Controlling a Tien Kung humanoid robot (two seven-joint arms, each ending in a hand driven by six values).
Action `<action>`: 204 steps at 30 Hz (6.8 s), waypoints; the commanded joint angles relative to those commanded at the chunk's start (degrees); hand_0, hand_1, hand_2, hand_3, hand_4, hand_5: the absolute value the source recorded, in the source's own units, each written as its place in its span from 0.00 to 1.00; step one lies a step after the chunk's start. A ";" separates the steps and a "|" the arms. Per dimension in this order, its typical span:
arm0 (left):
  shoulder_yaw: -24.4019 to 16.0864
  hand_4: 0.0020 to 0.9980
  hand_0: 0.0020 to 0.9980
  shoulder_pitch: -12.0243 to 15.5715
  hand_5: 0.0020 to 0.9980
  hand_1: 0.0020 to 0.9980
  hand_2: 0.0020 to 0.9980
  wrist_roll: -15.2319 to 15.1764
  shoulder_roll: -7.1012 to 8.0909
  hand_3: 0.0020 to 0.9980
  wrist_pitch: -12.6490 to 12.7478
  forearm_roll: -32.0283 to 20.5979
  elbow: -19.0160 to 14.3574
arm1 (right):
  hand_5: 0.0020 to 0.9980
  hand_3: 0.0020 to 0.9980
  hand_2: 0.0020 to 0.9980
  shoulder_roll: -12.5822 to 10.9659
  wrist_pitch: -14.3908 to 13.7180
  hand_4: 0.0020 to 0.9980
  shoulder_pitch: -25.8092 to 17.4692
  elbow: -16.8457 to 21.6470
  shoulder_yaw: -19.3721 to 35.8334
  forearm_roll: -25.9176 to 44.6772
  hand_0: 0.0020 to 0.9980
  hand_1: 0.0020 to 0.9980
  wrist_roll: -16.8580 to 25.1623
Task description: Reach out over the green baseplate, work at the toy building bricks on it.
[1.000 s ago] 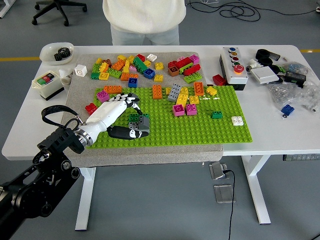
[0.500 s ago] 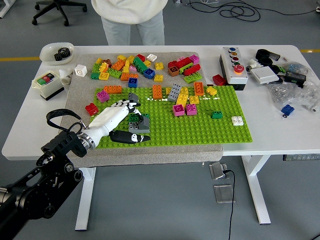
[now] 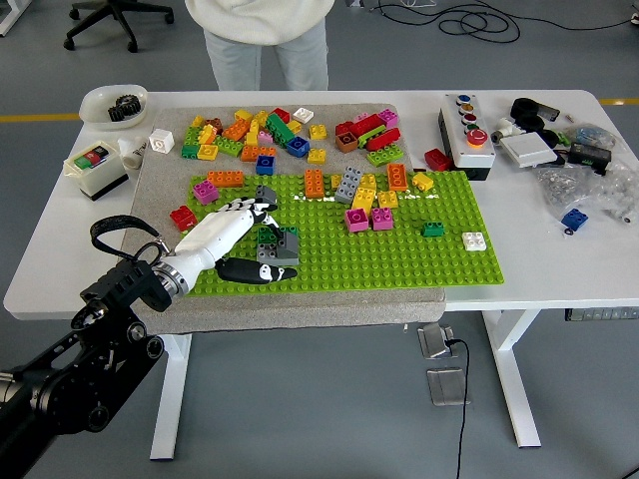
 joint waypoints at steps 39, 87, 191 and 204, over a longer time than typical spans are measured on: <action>1.57 1.00 1.00 -1.01 0.59 1.00 0.94 0.80 -0.78 0.60 -0.09 0.17 1.55 | 0.53 0.61 0.68 0.02 0.00 0.81 0.06 0.00 0.00 -0.16 0.74 0.64 -0.04; 0.25 1.00 1.00 -0.85 0.57 0.99 0.92 1.60 -0.78 0.60 -0.67 -0.39 -0.47 | 0.53 0.60 0.68 0.03 -0.11 0.81 0.02 0.00 0.03 0.25 0.74 0.64 -0.08; -3.69 1.00 1.00 -2.35 0.56 0.92 0.85 2.21 1.37 0.70 -0.27 -2.46 -6.89 | 0.53 0.60 0.68 -0.42 0.04 0.80 -0.03 0.00 0.39 -0.54 0.74 0.64 -0.12; -4.42 1.00 1.00 -2.37 0.56 0.91 0.84 2.31 1.53 0.73 -0.03 -2.36 -7.85 | 0.53 0.60 0.68 -0.57 0.06 0.80 -0.09 0.00 1.15 -0.80 0.74 0.64 -0.12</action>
